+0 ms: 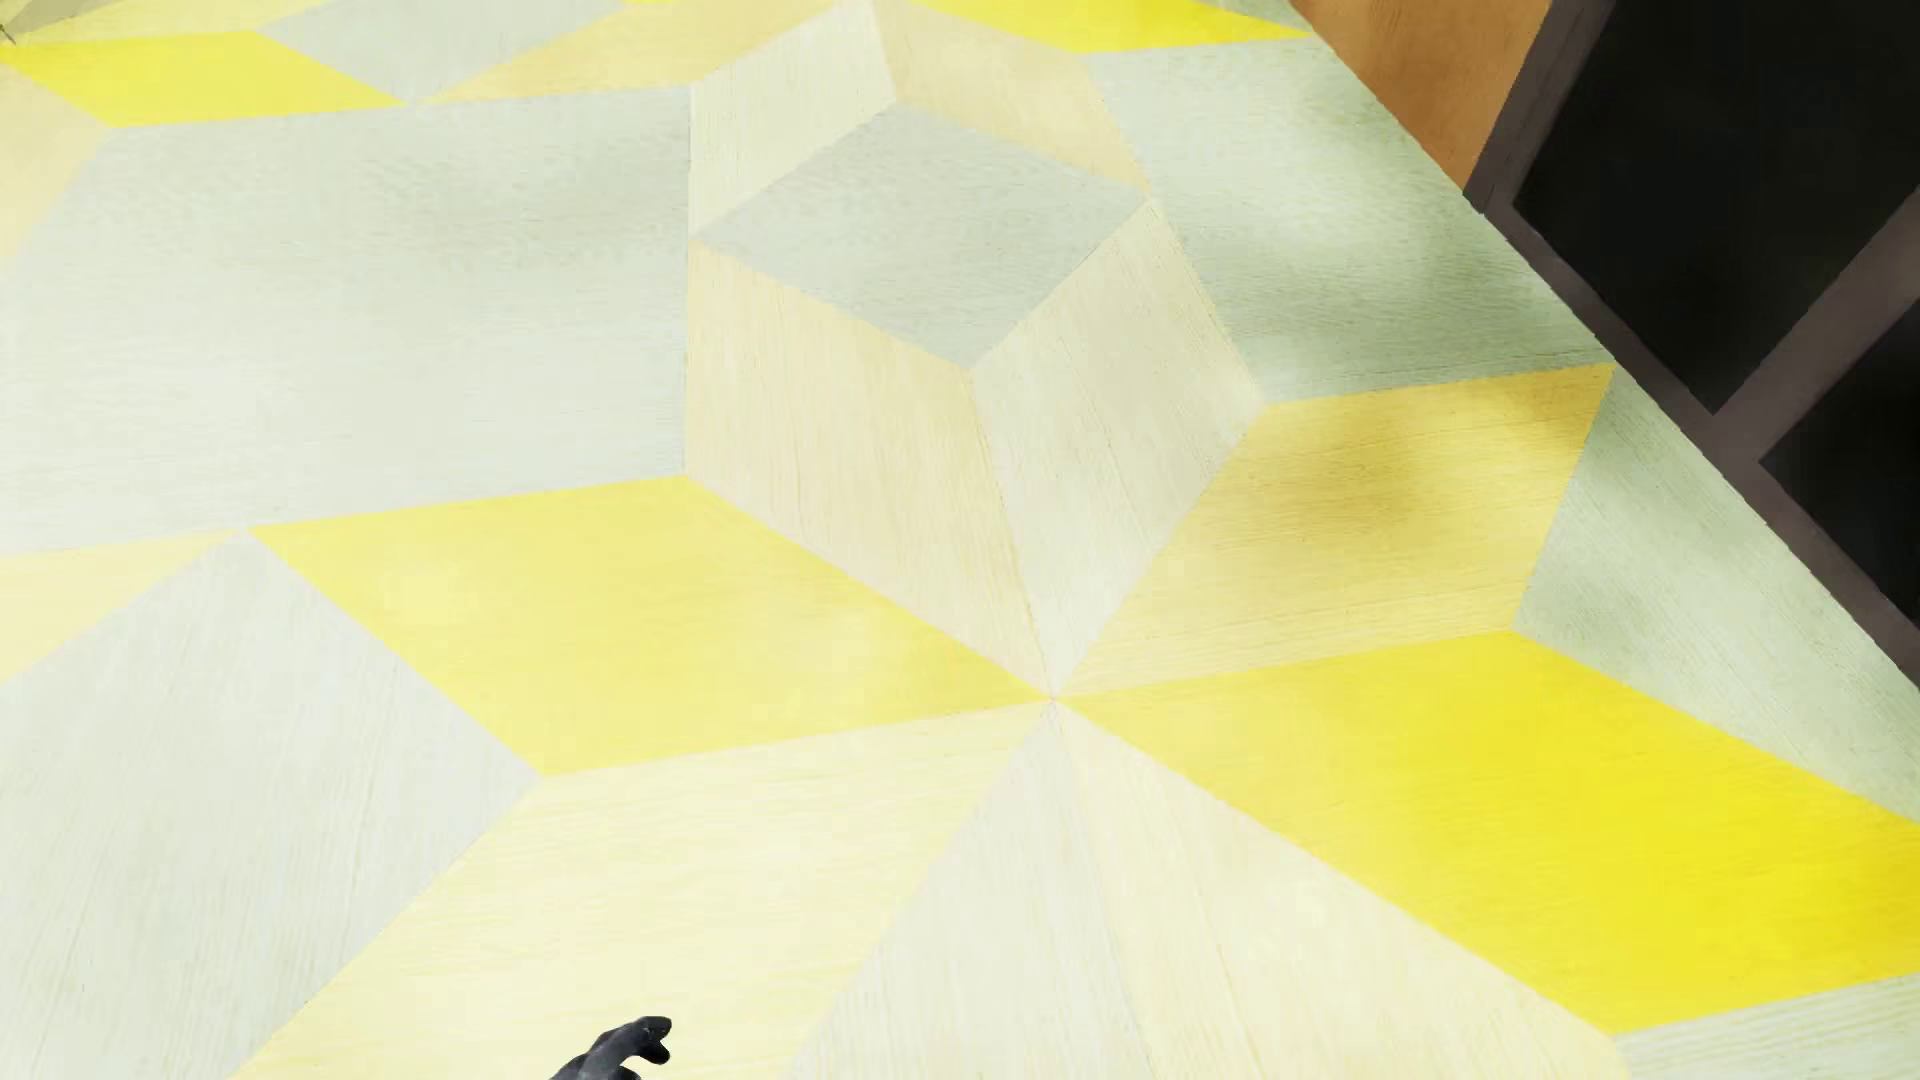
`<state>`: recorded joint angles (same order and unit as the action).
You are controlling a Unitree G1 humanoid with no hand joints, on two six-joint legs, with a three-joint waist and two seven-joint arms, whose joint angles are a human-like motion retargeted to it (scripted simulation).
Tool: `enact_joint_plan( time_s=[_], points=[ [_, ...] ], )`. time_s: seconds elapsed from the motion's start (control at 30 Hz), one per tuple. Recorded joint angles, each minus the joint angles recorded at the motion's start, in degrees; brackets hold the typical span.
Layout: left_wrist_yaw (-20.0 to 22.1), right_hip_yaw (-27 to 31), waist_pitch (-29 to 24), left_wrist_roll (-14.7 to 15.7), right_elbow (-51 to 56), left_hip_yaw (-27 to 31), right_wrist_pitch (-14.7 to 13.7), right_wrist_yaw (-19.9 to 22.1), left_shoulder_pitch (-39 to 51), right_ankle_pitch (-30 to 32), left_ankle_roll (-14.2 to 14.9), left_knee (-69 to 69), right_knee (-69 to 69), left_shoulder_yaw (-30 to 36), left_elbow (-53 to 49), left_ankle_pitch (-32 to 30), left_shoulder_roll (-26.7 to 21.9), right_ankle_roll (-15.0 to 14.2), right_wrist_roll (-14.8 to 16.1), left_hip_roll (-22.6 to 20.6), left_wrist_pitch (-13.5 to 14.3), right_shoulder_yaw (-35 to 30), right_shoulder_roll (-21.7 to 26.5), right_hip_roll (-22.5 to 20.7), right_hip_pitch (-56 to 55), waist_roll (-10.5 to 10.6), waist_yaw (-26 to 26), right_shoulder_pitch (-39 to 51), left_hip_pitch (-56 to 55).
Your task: Walk to the sofa
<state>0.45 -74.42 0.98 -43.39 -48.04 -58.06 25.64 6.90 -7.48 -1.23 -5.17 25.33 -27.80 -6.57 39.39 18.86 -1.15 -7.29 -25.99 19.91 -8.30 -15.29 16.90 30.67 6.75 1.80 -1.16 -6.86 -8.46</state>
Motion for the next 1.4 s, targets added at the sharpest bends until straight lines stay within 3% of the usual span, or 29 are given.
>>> enact_joint_plan(
  time_s=[0.03,0.07,0.1,0.13,0.17,0.2,0.27,0.3,0.33,0.4,0.43,0.53,0.57,0.6,0.67,0.7,0.77,0.8,0.87,0.9,0.97,1.07,1.1,1.17,1.2,1.23,1.27,1.33,1.4],
  points=[
    [-1.44,0.07,-0.07,-1.17,0.8,3.11,-0.7,1.02,0.54,4.52,-0.55,-1.53,-3.87,3.08,0.72,0.85,0.0,0.53,0.1,-4.06,0.32,2.26,0.72,4.82,1.63,0.01,-0.7,-1.27,-0.23],
    [-2.75,3.81,-0.25,-1.83,2.26,6.36,-1.83,0.97,0.94,9.12,-0.92,-2.38,-8.66,5.78,0.83,1.8,-0.11,4.42,0.26,-7.98,1.22,3.21,1.78,9.97,1.81,-0.2,-1.09,-2.83,-0.37],
    [-4.21,13.58,-0.57,-1.19,3.32,10.39,-2.92,0.8,1.3,11.4,-1.54,-2.42,-13.32,7.19,0.74,2.86,-0.36,9.7,0.35,-11.4,1.79,3.67,2.37,13.53,-0.79,-0.65,-0.71,-3.99,-0.69],
    [-4.89,31.49,-1.03,0.21,3.83,15.58,-3.58,0.22,1.61,9.14,-2.38,-1.28,-18.02,7.48,0.14,4.17,-0.76,10.2,0.31,-13.99,1.54,3.98,2.15,11.48,-7.37,-0.99,0.72,-4.62,-1.54],
    [-4.04,49.16,-1.32,1.38,3.95,20.35,-3.45,-0.1,1.86,4.17,-2.99,-0.18,-22.83,7.26,-0.84,5.25,-1.2,8.16,-0.09,-15.91,0.78,4.32,1.29,4.95,-13.82,-1.12,1.9,-4.67,-2.44],
    [-2.2,62.5,-1.4,3.05,4.06,24.28,-3.12,-0.37,2.0,0.48,-3.36,-0.04,-27.8,6.42,-1.92,5.78,-1.36,5.98,-0.55,-17.51,-0.09,4.63,-0.03,-2.92,-18.73,-1.14,2.49,-4.32,-2.98],
    [0.84,79.36,-1.3,5.61,5.45,30.79,-3.63,-1.51,2.53,-2.64,-3.63,-2.14,-37.42,5.66,-3.56,5.63,-1.98,2.14,-2.59,-20.68,-0.95,3.78,-1.91,-18.45,-26.28,-1.18,2.72,-3.6,-2.74],
    [1.17,82.77,-1.26,6.6,6.99,34.05,-4.44,-2.1,3.09,-3.82,-3.6,-2.78,-40.83,5.76,-4.17,5.65,-2.52,1.63,-4.25,-21.88,-1.05,3.12,-2.58,-23.92,-29.75,-1.26,2.74,-3.72,-2.59],
    [1.08,83.03,-1.26,7.29,9.28,37.64,-5.47,-2.13,4.09,-5.22,-3.58,-3.09,-42.65,6.24,-4.3,5.8,-3.26,2.75,-5.52,-23.14,-1.04,3.5,-3.39,-26.64,-33.61,-1.38,2.95,-4.37,-2.58],
    [1.66,76.73,-1.27,7.42,14.81,45.72,-7.2,-1.15,6.57,-7.64,-3.61,-3.59,-39.64,7.49,-3.08,6.32,-4.39,8.54,-7.74,-26.26,-1.27,5.89,-5.23,-25.31,-41.2,-1.7,3.97,-6.96,-2.21],
    [1.99,73.8,-1.19,7.09,17.28,49.56,-8.12,-1.12,7.76,-8.55,-3.76,-3.69,-34.64,7.91,-1.66,6.9,-4.65,8.98,-8.37,-27.75,-1.72,7.23,-6.01,-25.11,-43.99,-1.8,4.61,-8.51,-1.65],
    [3.67,72.61,-0.55,5.93,19.13,58.3,-8.41,-4.3,8.82,-4.45,-3.05,-4.67,-4.84,7.84,2.93,9.44,-5.04,2.77,-10.84,-29.83,-4.25,8.21,-5.93,-31.03,-46.89,-1.6,5.59,-10.2,1.77],
    [3.59,75.23,-0.18,5.94,18.02,59.91,-7.25,-6.43,8.01,-0.38,-2.63,-5.5,7.51,7.61,4.56,9.91,-5.24,-1.28,-12.68,-29.68,-4.79,7.73,-5.34,-33.75,-45.69,-1.35,5.64,-9.69,3.54],
    [3.03,77.43,0.13,5.51,16.48,61.27,-5.94,-8.56,6.71,1.86,-2.47,-5.5,15.22,7.84,6.08,9.85,-5.92,-2.88,-15.13,-29.44,-5.36,6.99,-4.74,-35.34,-44.05,-1.18,5.6,-8.63,5.13],
    [2.56,75.12,0.16,4.43,13.67,63.96,-5.04,-10.49,3.36,6.51,-1.65,0.7,10.84,8.69,9.0,8.2,-7.71,9.24,-20.23,-28.38,-6.0,6.47,-5.11,-36.25,-42.52,-1.02,5.29,-7.43,6.64],
    [3.81,73.56,-0.09,4.45,12.55,64.47,-4.23,-8.89,1.26,3.37,0.29,7.91,7.67,7.91,10.13,4.19,-8.39,10.94,-20.76,-27.52,-6.66,7.98,-7.02,-36.27,-41.23,-0.65,5.29,-6.6,5.43],
    [5.78,70.08,-0.61,5.98,11.76,67.76,-4.83,-6.26,-2.54,-3.85,18.83,27.75,2.01,4.88,11.51,-10.72,-8.13,11.45,-17.33,-27.51,-8.46,11.79,-10.88,-34.97,-38.06,-0.15,5.23,-5.53,-1.55],
    [4.17,67.51,-0.85,6.06,12.64,68.25,-6.57,-6.06,-3.56,-6.95,19.34,38.21,0.38,4.96,11.84,-16.53,-8.54,11.57,-16.33,-28.87,-8.81,11.81,-11.66,-33.89,-35.91,0.02,5.33,-5.27,-6.2],
    [-2.82,62.75,-1.42,4.37,15.42,69.45,-9.74,-5.33,-5.29,-12.2,19.65,53.48,-0.76,7.91,10.27,-14.08,-11.06,11.52,-15.48,-25.71,-7.12,10.38,-12.02,-33.19,-29.88,0.76,4.79,-4.13,-16.07],
    [-3.42,61.3,-1.63,4.45,16.32,68.92,-10.33,-5.19,-6.62,-14.25,18.14,56.4,-0.31,7.29,8.0,-14.48,-11.39,11.4,-15.3,-22.38,-6.47,9.52,-11.87,-33.56,-26.58,1.3,3.95,-2.51,-21.06],
    [1.26,60.26,-1.72,7.62,16.98,64.68,-9.83,-5.93,-10.26,-18.04,11.44,52.23,0.46,1.77,2.69,-11.72,-8.73,10.97,-15.77,-16.54,-5.69,6.82,-11.17,-34.9,-21.0,2.09,1.49,2.41,-28.75],
    [5.79,62.48,-1.27,12.26,18.31,56.36,-10.14,-7.73,-15.26,-23.36,7.43,23.5,0.94,-4.22,-2.35,-7.79,-2.56,9.85,-18.59,-13.48,-3.98,-1.08,-8.45,-36.12,-14.96,1.98,-2.34,11.79,-31.49],
    [5.49,63.67,-0.96,12.21,18.78,55.4,-10.74,-7.9,-16.32,-24.35,7.75,8.49,2.33,-5.06,-2.77,-10.19,-0.61,9.38,-18.73,-14.72,-4.16,-3.93,-7.38,-36.04,-12.73,1.57,-3.32,14.75,-29.9],
    [4.18,66.0,-0.55,10.92,19.41,56.51,-12.05,-8.28,-17.68,-25.83,14.58,-13.69,4.38,-6.53,-1.41,-15.71,3.03,7.96,-17.15,-16.36,-5.63,-9.69,-5.49,-35.04,-8.07,0.38,-4.75,19.54,-25.44],
    [3.0,66.73,-0.53,10.29,19.29,52.03,-12.97,-8.21,-17.83,-25.81,10.35,-13.71,4.15,-6.76,0.2,-21.36,4.6,7.02,-16.15,-15.65,-6.51,-12.68,-4.43,-34.09,-6.24,0.01,-4.96,21.35,-24.15],
    [0.82,67.88,-0.9,8.9,18.52,50.82,-13.13,-7.48,-17.23,-24.65,2.59,-9.89,1.98,-5.92,2.93,-23.05,5.66,5.75,-14.7,-16.91,-7.56,-14.81,-3.47,-32.25,-4.8,-0.63,-5.27,22.31,-23.87],
    [-1.23,68.39,-1.47,6.91,16.67,50.07,-12.17,-5.81,-16.4,-21.6,0.9,-4.97,-2.78,-4.93,5.85,-18.88,5.77,4.38,-12.8,-17.77,-8.95,-15.56,-3.71,-30.47,-4.61,-1.48,-5.51,22.03,-23.5],
    [-4.72,70.18,-2.54,2.95,9.36,48.8,-7.62,-3.11,-14.45,-7.61,0.72,2.46,-16.92,-3.69,8.82,-11.27,5.27,1.76,-8.72,-18.34,-10.95,-16.01,-6.63,-28.05,-8.93,-2.81,-5.75,20.71,-21.99],
    [-6.01,72.26,-3.21,2.43,1.1,45.86,-4.53,-8.55,-13.43,0.67,0.12,2.7,-34.38,-4.79,6.46,-7.26,5.42,-3.4,-9.35,-18.69,-8.35,-22.67,-7.54,-24.27,-17.55,-3.79,-5.72,21.95,-17.59]
  ],
)
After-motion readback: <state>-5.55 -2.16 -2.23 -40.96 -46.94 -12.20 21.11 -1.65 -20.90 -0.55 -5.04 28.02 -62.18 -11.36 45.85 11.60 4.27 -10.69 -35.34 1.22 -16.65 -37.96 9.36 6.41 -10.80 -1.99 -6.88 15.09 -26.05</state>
